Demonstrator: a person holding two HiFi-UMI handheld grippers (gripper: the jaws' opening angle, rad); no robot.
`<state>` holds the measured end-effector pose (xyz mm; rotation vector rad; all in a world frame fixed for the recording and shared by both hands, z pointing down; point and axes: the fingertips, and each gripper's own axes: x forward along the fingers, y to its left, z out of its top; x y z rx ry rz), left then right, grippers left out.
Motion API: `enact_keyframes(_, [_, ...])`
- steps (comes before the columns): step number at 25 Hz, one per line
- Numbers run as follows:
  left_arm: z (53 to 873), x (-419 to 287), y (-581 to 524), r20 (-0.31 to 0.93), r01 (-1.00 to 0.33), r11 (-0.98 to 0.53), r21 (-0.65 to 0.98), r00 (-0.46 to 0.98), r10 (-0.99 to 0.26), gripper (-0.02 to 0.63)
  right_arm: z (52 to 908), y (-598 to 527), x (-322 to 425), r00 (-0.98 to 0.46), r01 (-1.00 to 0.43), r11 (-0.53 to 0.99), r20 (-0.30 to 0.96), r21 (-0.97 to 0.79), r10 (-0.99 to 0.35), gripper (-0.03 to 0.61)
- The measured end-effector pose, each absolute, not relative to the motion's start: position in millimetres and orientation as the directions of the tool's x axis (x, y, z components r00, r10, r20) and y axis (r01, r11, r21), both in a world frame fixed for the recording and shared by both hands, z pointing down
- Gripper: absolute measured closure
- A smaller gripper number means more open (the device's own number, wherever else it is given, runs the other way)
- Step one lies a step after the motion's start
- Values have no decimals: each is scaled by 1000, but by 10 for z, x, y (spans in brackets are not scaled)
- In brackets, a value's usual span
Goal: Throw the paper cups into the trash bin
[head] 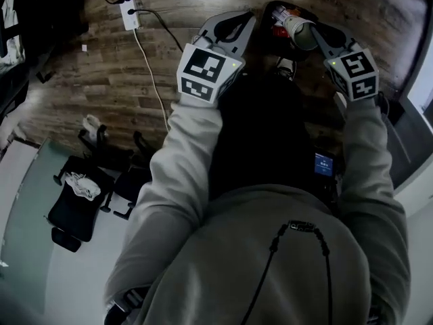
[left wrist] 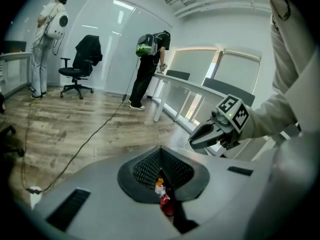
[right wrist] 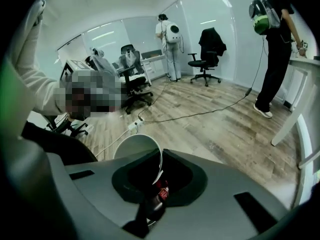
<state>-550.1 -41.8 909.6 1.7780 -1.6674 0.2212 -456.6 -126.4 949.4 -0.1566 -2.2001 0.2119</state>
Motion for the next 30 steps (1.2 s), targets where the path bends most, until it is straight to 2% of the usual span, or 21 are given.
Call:
enact_keyframes(6, [9749, -5464, -352, 553, -921, 29, 388, 207, -807, 620, 10342, -1118, -4455, -526, 84, 968, 815, -236, 244, 540])
enact_keyframes(16, [9900, -5465, -383, 535, -934, 57, 353, 152, -831, 620, 10875, -982, -4335, -499, 70, 948, 812, -310, 302, 538])
enact_keyframes(18, [9884, -5440, -362, 534, -931, 58, 361, 155, -832, 620, 10942, -961, -4289, -485, 40, 938, 814, -344, 320, 398])
enact_keyframes(21, [9872, -5417, -326, 535, -928, 73, 367, 146, -832, 620, 10941, -957, -4210, -489, 27, 938, 814, -346, 315, 369])
enact_keyframes(22, [9870, -5403, -308, 537, -926, 78, 368, 144, -831, 620, 10917, -933, -4186, -486, 34, 938, 814, -346, 318, 335])
enact_keyframes(30, [9899, -5316, -274, 543, -923, 91, 373, 138, -829, 620, 10871, -947, -4193, -493, 51, 940, 810, -338, 319, 323])
